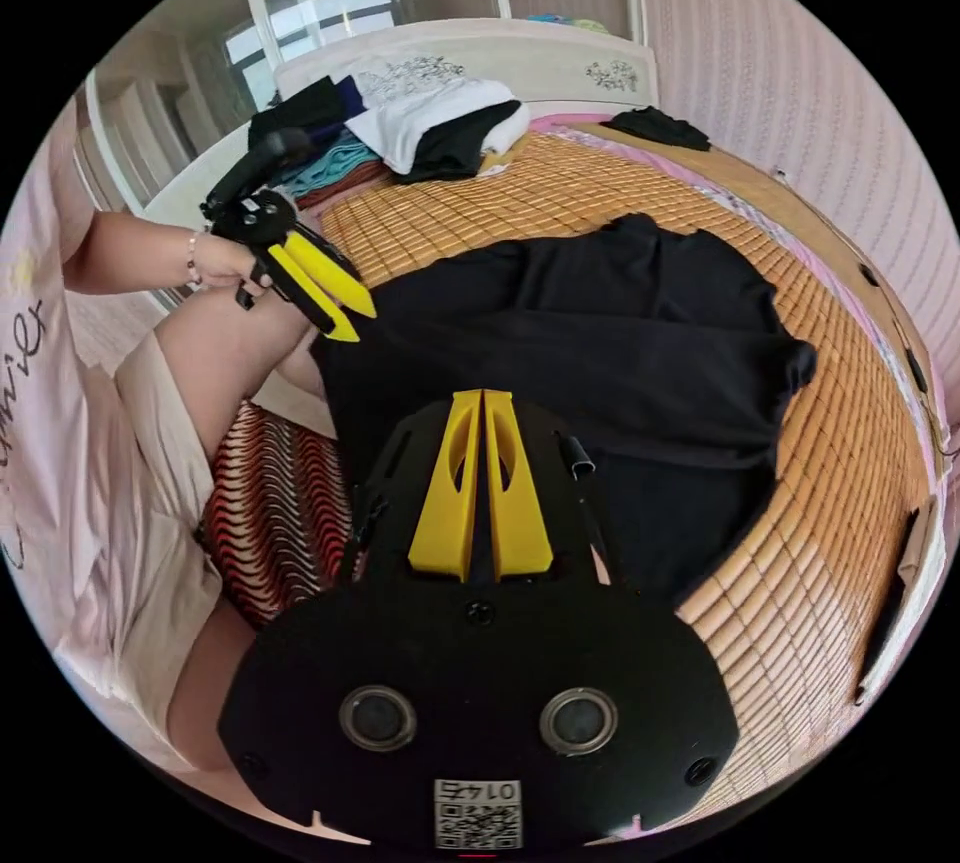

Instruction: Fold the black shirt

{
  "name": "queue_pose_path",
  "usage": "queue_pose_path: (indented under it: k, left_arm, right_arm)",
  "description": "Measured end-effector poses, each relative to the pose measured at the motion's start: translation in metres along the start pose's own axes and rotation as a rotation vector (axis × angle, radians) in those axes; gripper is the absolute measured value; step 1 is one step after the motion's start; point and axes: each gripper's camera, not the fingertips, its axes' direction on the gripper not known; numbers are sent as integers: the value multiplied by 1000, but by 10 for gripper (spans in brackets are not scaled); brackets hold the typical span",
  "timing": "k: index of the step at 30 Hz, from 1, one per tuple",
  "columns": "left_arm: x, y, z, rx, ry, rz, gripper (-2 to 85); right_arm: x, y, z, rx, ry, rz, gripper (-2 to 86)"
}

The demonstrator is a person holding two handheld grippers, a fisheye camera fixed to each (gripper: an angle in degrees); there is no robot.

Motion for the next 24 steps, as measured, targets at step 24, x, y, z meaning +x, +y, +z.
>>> queue_pose_path:
  k: [24]
  left_arm:
    - [18,-7,-76,360,35,54,37]
  right_arm:
    - [-17,-1,-16,98,124,408,30]
